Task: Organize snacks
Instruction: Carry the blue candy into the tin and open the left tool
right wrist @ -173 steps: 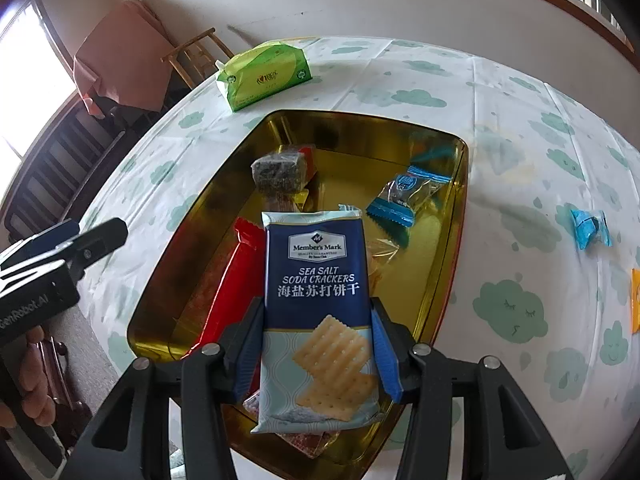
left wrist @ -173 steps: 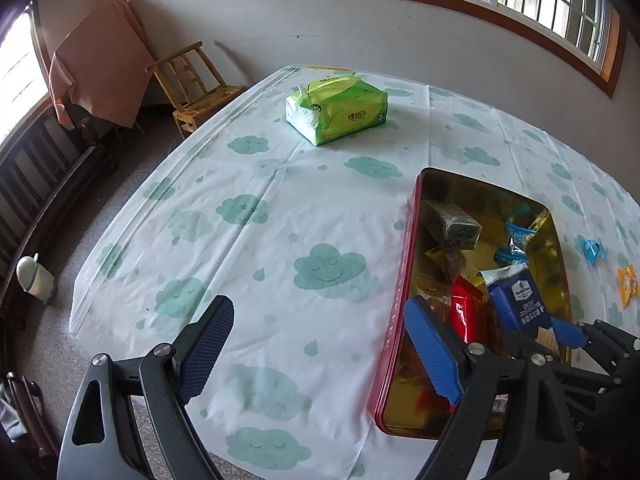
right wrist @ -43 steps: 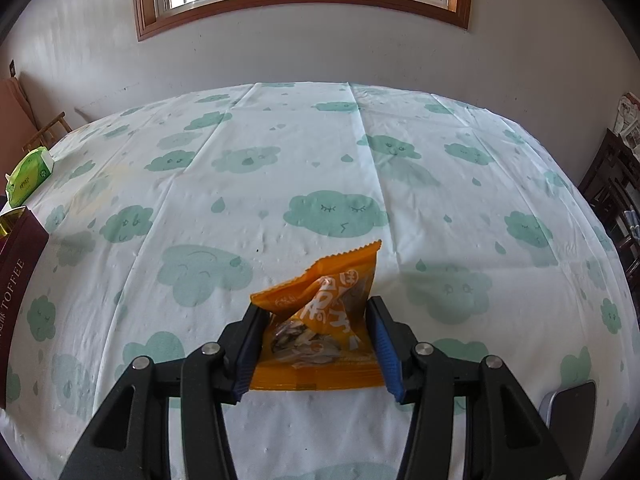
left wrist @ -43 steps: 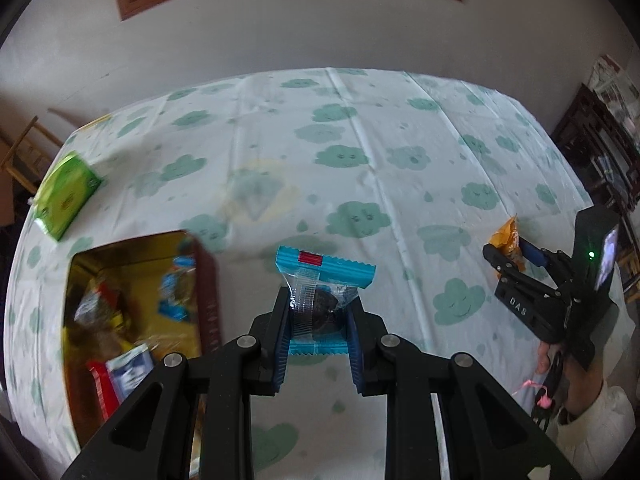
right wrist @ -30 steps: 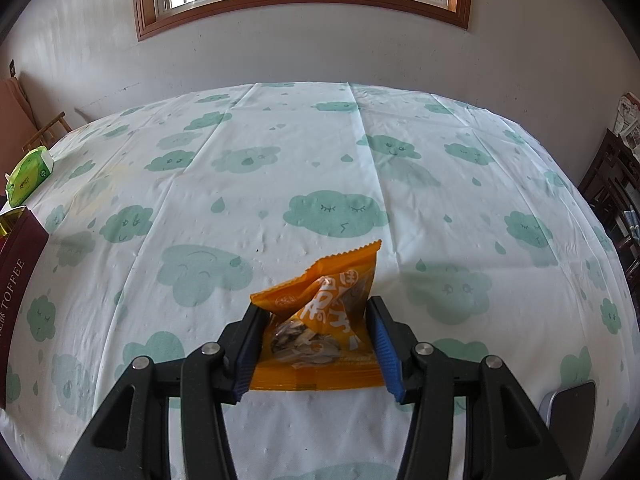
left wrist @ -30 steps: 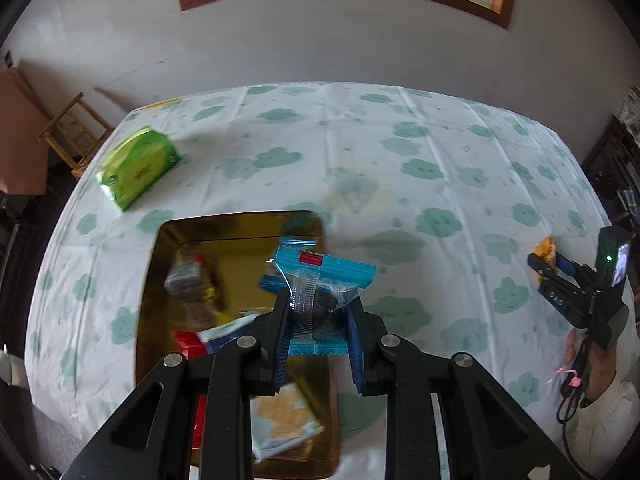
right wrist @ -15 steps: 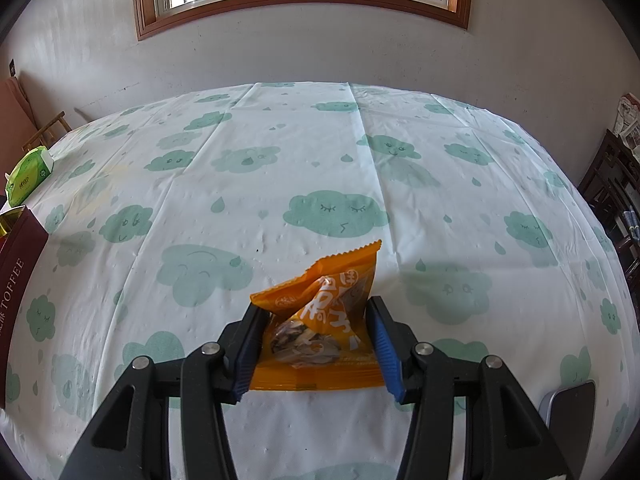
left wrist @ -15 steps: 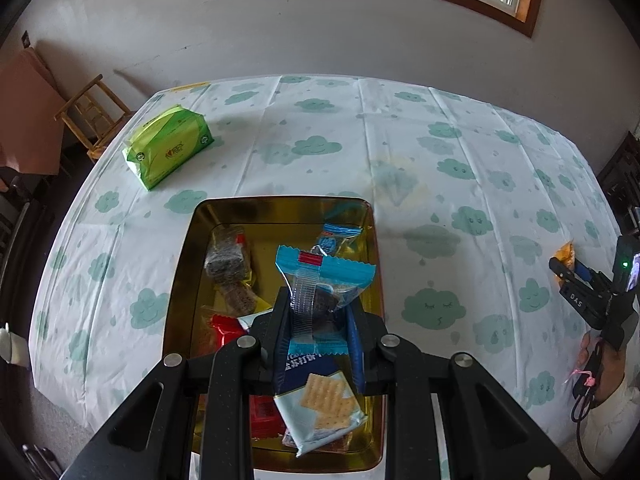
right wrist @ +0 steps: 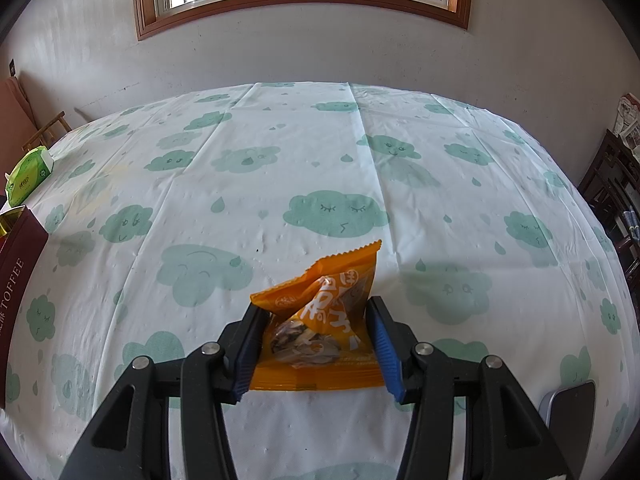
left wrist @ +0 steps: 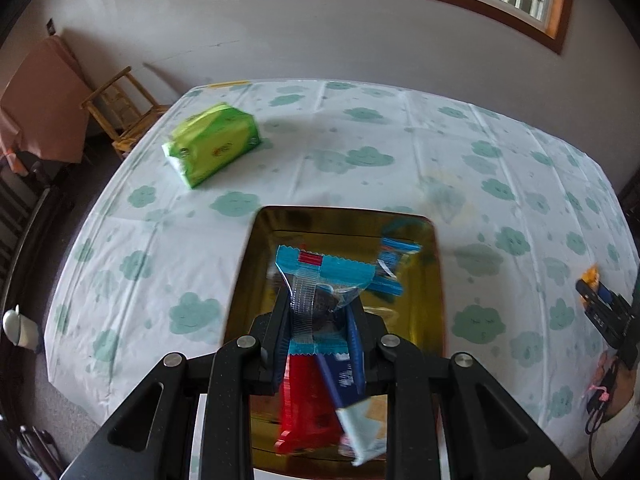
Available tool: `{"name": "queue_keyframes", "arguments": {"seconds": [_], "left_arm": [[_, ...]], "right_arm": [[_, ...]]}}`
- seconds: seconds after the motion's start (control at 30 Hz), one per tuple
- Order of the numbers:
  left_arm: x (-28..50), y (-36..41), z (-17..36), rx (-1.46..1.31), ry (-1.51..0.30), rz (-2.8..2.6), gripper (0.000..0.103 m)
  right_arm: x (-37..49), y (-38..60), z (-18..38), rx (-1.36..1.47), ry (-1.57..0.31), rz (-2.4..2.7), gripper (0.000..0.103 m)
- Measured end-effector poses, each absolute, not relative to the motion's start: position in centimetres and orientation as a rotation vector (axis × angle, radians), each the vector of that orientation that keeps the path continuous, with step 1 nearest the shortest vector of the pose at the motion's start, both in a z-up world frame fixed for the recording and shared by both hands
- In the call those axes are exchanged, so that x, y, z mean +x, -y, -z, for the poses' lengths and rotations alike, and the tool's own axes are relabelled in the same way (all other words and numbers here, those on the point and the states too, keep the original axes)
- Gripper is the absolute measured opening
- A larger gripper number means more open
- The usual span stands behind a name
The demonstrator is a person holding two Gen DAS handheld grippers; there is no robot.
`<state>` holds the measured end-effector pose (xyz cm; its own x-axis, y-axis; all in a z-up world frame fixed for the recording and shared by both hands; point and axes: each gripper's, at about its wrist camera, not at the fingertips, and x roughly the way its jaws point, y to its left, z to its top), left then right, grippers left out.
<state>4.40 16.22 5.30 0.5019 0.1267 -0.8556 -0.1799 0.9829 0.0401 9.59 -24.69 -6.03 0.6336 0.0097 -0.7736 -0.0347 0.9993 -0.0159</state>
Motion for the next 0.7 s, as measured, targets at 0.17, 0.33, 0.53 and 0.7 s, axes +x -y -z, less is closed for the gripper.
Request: {"name": "queue_keyframes", "arguments": {"seconds": [0.17, 0.33, 0.53, 0.7], "left_arm": [[4.2, -18.1, -4.1, -0.071, -1.071, -0.198, 0.022], [4.2, -18.4, -2.1, -0.053, -1.104, -0.210, 0.023], [4.7, -19.2, -0.4, -0.039, -1.124, -0.226, 0.023], [5.0, -19.6, 0.9, -0.031, -1.141, -0.212, 0.023]], "right_arm": [[9.6, 24.7, 6.0, -0.030, -0.884, -0.025, 0.052], [9.6, 24.7, 6.0, -0.030, -0.884, -0.025, 0.052], [9.6, 24.7, 6.0, -0.031, -0.884, -0.025, 0.052], [9.6, 24.7, 6.0, -0.031, -0.884, -0.025, 0.052]]}}
